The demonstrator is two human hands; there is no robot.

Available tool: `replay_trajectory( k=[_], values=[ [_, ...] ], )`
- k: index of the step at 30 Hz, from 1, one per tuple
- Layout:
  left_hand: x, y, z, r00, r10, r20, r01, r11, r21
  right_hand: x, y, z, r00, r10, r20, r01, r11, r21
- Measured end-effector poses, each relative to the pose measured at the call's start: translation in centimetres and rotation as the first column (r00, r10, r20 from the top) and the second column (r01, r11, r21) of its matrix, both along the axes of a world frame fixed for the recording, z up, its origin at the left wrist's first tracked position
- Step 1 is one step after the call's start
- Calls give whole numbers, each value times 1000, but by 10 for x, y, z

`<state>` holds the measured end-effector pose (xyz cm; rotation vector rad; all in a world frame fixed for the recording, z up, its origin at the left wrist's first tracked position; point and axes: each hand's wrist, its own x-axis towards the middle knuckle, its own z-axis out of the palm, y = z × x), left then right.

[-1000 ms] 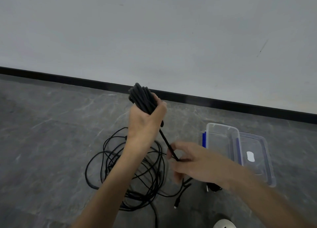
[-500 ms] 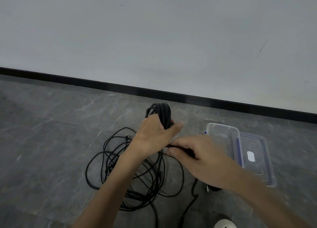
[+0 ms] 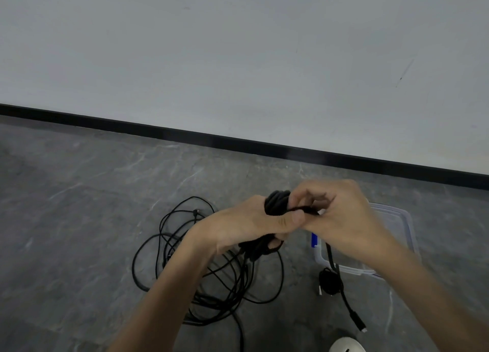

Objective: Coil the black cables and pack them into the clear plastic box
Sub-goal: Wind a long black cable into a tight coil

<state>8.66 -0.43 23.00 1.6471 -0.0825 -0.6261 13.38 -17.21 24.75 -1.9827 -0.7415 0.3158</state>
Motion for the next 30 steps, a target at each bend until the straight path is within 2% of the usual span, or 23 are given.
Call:
replay_trajectory(
  k=[4,8,12,16,18,20,24,28,30],
  values=[
    [-2,5,4,1000,-14,-19,15,997,77,5,-3,-4,998,53,-34,-53,999,10],
    [-2,6,5,998,27,-59,-20,992,126,8,-5,-9,997,70,14,-70,997,18],
    [-3,5,5,987,52,-150,-47,998,40,10,-4,-15,991,26,129,-29,999,25],
    [-3,5,6,977,46,-206,-60,996,-65,12,-5,-18,942,77,327,-58,996,-69],
    [-4,6,6,975,40,-218,-70,989,-129,14,-5,-19,920,102,378,-67,992,-105],
    [-4,9,6,968,44,-246,-101,969,-224,18,-7,-20,920,106,377,-62,990,-126],
    [-3,12,9,953,32,-302,-173,873,-455,25,-11,-25,938,56,343,-4,988,-153],
    [-3,15,8,961,53,-272,-188,846,-500,22,-9,-25,979,64,195,-41,992,-118],
    [-1,18,7,965,55,-256,-199,789,-582,22,-8,-27,989,83,121,-66,989,-134]
  ],
)
